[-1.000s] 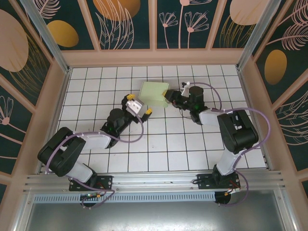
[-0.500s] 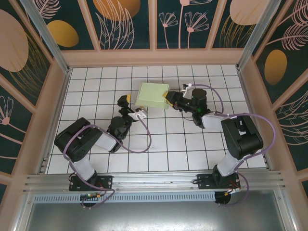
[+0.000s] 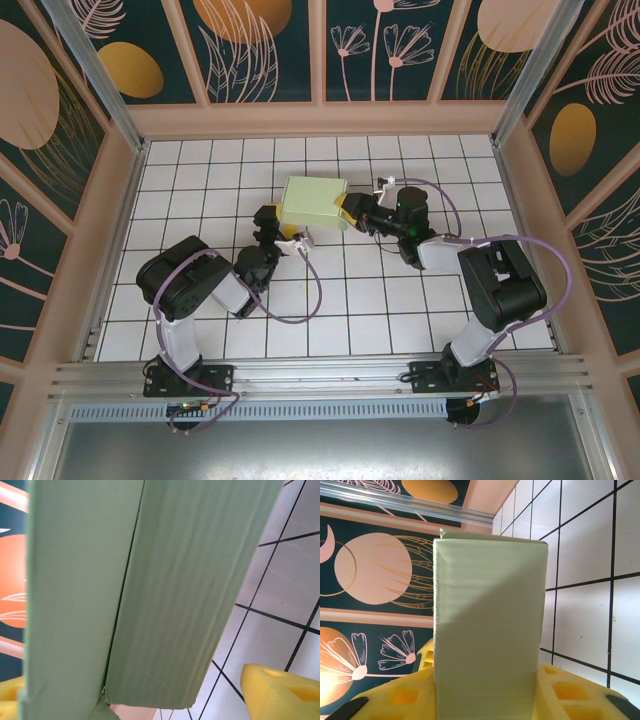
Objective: Fold the paper box
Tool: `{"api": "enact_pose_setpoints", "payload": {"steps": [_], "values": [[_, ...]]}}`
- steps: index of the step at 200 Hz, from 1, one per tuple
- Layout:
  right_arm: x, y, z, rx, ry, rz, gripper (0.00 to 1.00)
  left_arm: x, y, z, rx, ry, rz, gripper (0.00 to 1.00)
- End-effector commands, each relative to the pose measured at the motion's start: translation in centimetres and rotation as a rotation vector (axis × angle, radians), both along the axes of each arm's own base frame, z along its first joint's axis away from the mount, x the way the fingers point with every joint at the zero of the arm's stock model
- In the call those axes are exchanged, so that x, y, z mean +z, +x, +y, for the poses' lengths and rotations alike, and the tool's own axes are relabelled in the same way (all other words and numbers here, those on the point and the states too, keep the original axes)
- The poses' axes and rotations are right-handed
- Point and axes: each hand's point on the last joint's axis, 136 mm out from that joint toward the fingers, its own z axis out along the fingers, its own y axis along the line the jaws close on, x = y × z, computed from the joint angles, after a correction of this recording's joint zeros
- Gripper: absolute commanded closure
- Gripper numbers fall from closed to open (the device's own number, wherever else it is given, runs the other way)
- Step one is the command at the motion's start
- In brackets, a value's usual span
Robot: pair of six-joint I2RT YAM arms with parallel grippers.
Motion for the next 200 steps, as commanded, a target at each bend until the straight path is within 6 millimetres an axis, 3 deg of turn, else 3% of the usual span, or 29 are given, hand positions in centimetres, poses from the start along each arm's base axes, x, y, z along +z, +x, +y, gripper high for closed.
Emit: {"api": "enact_pose_setpoints", "payload": {"steps": [1, 31, 77, 108, 128, 149, 166, 189, 200], "values": [[1.1, -0.7, 0.7, 0.036, 0.034, -0.033, 0.68, 5.4, -0.6, 0.1, -0.002, -0.132, -0.188, 0.22], [1.0, -0.7, 1.0, 0.046, 0.040, -0.029, 0.68, 5.1, -0.5, -0.1, -0.008, -0.130, -0.174, 0.41], [0.1, -0.7, 0.9, 0.040, 0.027, -0.013, 0.68, 5.0, -0.4, 0.0, -0.002, -0.135, -0.168, 0.48], [0.0, -0.6, 0.8, 0.032, 0.018, -0.016, 0.62, 4.6, -0.3, -0.2, -0.007, -0.137, -0.146, 0.74], [-0.1, -0.5, 0.6, 0.021, 0.002, -0.027, 0.57, 4.1, -0.2, -0.3, -0.014, -0.138, -0.119, 0.74], [0.3, -0.3, 0.1, 0.003, -0.014, -0.066, 0.41, 3.9, -0.1, -0.5, -0.023, -0.154, -0.094, 0.73], [0.6, -0.1, -0.9, -0.027, -0.047, -0.102, 0.33, 3.6, 0.1, -0.5, -0.017, -0.177, -0.046, 0.73], [0.9, 0.3, -3.1, -0.097, -0.108, -0.139, 0.30, 0.1, 1.0, -1.2, -0.009, -0.124, 0.177, 0.69], [1.3, 0.2, -4.0, -0.108, -0.126, -0.160, 0.30, -0.6, 0.7, -1.4, -0.021, -0.147, 0.252, 0.69]]}}
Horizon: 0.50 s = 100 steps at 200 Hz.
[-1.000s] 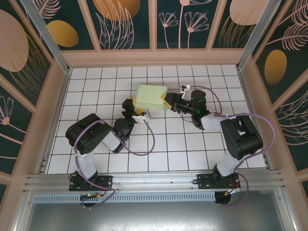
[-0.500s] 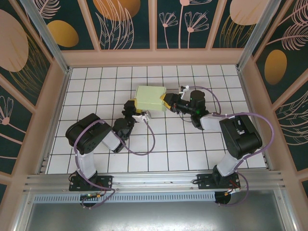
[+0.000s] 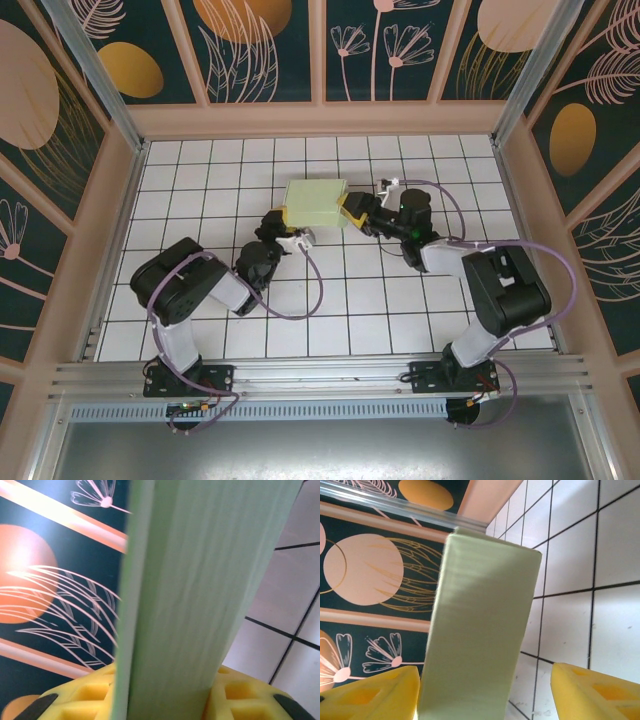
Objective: Fold the paper box
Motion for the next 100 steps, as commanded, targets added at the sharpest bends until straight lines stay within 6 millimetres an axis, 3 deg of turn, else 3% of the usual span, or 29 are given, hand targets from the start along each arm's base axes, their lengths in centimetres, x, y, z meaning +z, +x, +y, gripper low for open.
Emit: {"api": "enact_pose_setpoints", "payload": {"steps": [1, 46, 100], "values": [[1.3, 0.2, -2.3, -0.059, -0.065, -0.094, 0.30, -0.7, 0.1, -0.8, -0.016, -0.083, 0.169, 0.69], [3.4, -0.9, -5.6, -0.089, -0.192, -0.230, 0.32, -3.2, -1.5, -2.6, -0.105, -0.080, 0.495, 0.68], [5.2, -1.4, -9.7, -0.121, -0.705, -0.432, 0.33, -4.8, -3.7, -4.4, -0.146, -0.109, 0.838, 0.70]]}}
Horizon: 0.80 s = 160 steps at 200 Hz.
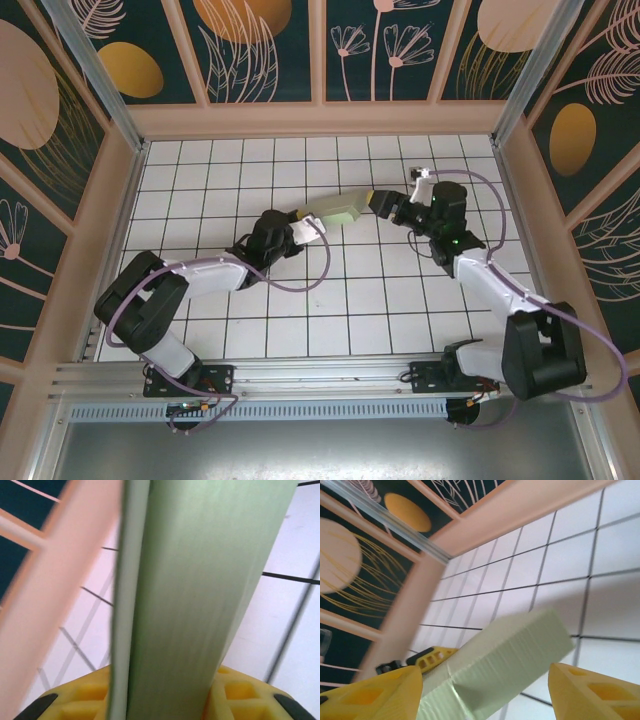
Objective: Fold the paper box
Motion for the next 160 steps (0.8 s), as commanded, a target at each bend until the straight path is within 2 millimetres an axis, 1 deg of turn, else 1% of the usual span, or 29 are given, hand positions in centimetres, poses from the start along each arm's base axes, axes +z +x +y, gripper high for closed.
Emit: {"api": "enact_pose_setpoints", "payload": {"steps": [1, 10, 19, 36, 41, 43, 45, 69, 79, 97, 114, 119, 140, 160], "values": [[-0.1, -0.5, -2.6, -0.036, -0.316, -0.088, 0.33, -2.0, -2.5, -0.2, -0.017, 0.003, 0.259, 0.71], [0.4, -0.6, -2.9, -0.037, -0.369, -0.113, 0.33, -2.3, -2.8, 0.1, -0.006, 0.023, 0.310, 0.71], [0.8, -0.9, -2.7, -0.019, -0.409, -0.136, 0.34, -2.6, -3.3, 0.3, -0.001, 0.047, 0.354, 0.70], [1.2, -1.6, -1.8, 0.032, -0.473, -0.173, 0.35, -2.3, -3.9, 0.8, 0.018, 0.077, 0.420, 0.69], [1.1, -1.9, -1.5, 0.048, -0.493, -0.183, 0.35, -2.8, -4.5, 1.2, 0.024, 0.095, 0.450, 0.69], [1.1, -2.0, -1.3, 0.053, -0.502, -0.190, 0.35, -2.1, -4.2, 0.9, 0.024, 0.086, 0.443, 0.69], [1.0, -2.0, -1.2, 0.058, -0.510, -0.191, 0.35, -1.8, -4.1, 0.9, 0.023, 0.087, 0.445, 0.69], [0.3, -2.8, 0.5, 0.127, -0.628, -0.251, 0.35, -1.1, -4.8, 1.4, 0.029, 0.129, 0.501, 0.69], [-0.1, -2.8, 1.1, 0.148, -0.665, -0.264, 0.36, -0.9, -5.1, 1.5, 0.030, 0.143, 0.521, 0.69], [-0.5, -2.7, 2.0, 0.193, -0.678, -0.263, 0.40, -1.0, -5.9, 2.1, 0.037, 0.181, 0.576, 0.69], [-0.8, -2.8, 2.9, 0.242, -0.677, -0.261, 0.50, -1.2, -6.7, 2.7, 0.050, 0.221, 0.634, 0.69], [-0.9, -3.0, 3.3, 0.264, -0.674, -0.258, 0.52, -1.2, -6.9, 2.9, 0.059, 0.233, 0.650, 0.69], [-1.5, -3.3, 4.4, 0.336, -0.651, -0.244, 0.56, -1.5, -7.9, 3.6, 0.077, 0.289, 0.739, 0.68], [-2.5, -3.5, 5.3, 0.393, -0.645, -0.222, 0.56, -1.7, -8.5, 3.7, 0.069, 0.316, 0.787, 0.67]]}}
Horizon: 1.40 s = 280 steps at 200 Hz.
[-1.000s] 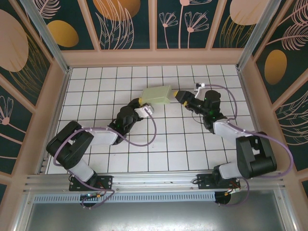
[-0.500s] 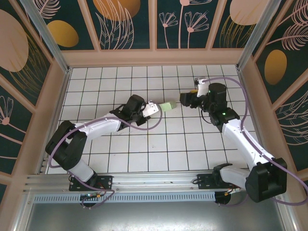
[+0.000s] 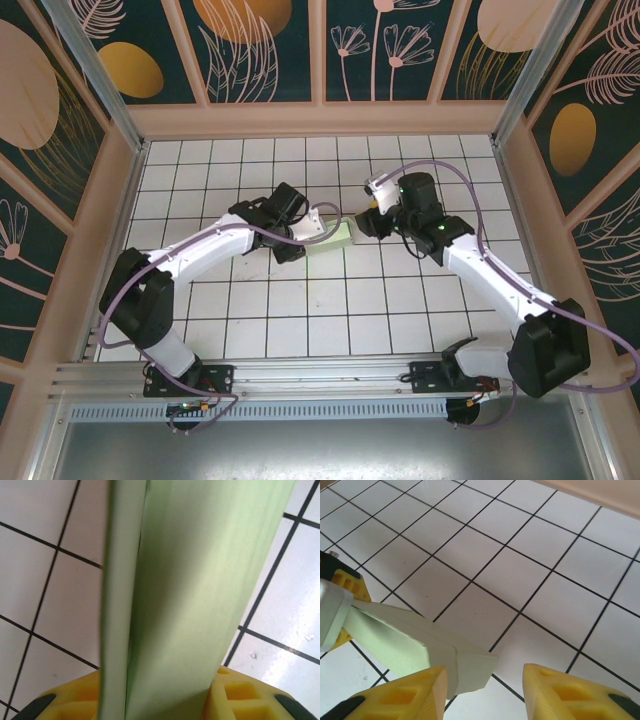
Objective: Fold the paper box
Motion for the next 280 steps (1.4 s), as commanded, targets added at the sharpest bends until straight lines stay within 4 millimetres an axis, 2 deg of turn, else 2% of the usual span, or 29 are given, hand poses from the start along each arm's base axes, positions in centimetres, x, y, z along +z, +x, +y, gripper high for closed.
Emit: {"api": "enact_pose_setpoints", "payload": {"steps": [1, 23, 30, 84, 97, 121, 126, 136, 181, 194, 199, 213, 218, 252, 280], "values": [[-0.1, -0.7, 1.6, 0.099, -0.005, 0.024, 0.56, -1.1, -2.4, 1.4, 0.011, 0.077, 0.152, 0.67], [-1.2, -0.8, 2.2, 0.126, -0.024, 0.060, 0.55, -1.1, -2.6, 1.4, 0.003, 0.079, 0.168, 0.67], [-1.5, -0.8, 2.4, 0.130, -0.030, 0.069, 0.54, -2.2, -2.6, 1.4, 0.001, 0.098, 0.193, 0.67], [-3.3, -1.3, 3.4, 0.195, -0.047, 0.141, 0.53, -3.1, -2.5, 1.2, -0.006, 0.112, 0.212, 0.67], [-3.6, -1.3, 3.5, 0.197, -0.054, 0.153, 0.57, -3.2, -2.4, 1.1, -0.007, 0.113, 0.214, 0.67], [-4.3, -1.3, 3.5, 0.203, -0.071, 0.178, 0.70, -3.3, -2.4, 1.1, -0.009, 0.112, 0.211, 0.66], [-4.3, -1.3, 3.6, 0.205, -0.073, 0.181, 0.78, -3.3, -2.4, 1.1, -0.011, 0.111, 0.210, 0.67], [-4.4, -1.3, 3.5, 0.205, -0.079, 0.184, 0.85, -3.3, -2.4, 1.0, -0.013, 0.106, 0.212, 0.67], [-4.6, -1.4, 3.0, 0.191, -0.109, 0.184, 0.84, -3.3, -2.3, 0.6, -0.011, 0.088, 0.215, 0.68], [-4.5, -1.5, 2.8, 0.188, -0.113, 0.183, 0.89, -3.4, -2.3, 0.7, -0.008, 0.093, 0.215, 0.67], [-4.5, -1.6, 2.8, 0.190, -0.115, 0.184, 0.94, -3.5, -2.3, 0.7, -0.008, 0.094, 0.216, 0.67], [-4.5, -1.6, 2.7, 0.188, -0.117, 0.187, 0.96, -3.4, -2.2, 0.6, -0.005, 0.088, 0.216, 0.67], [-4.6, -1.7, 2.7, 0.189, -0.118, 0.190, 1.00, -3.5, -2.2, 0.5, -0.004, 0.086, 0.216, 0.67], [-3.8, -1.2, 3.3, 0.165, -0.070, 0.183, 1.00, -3.4, -1.6, 0.3, 0.029, 0.078, 0.203, 0.61], [-2.8, -0.4, 3.8, 0.096, 0.002, 0.182, 1.00, -3.2, -1.1, -0.1, 0.061, 0.059, 0.193, 0.60]]}}
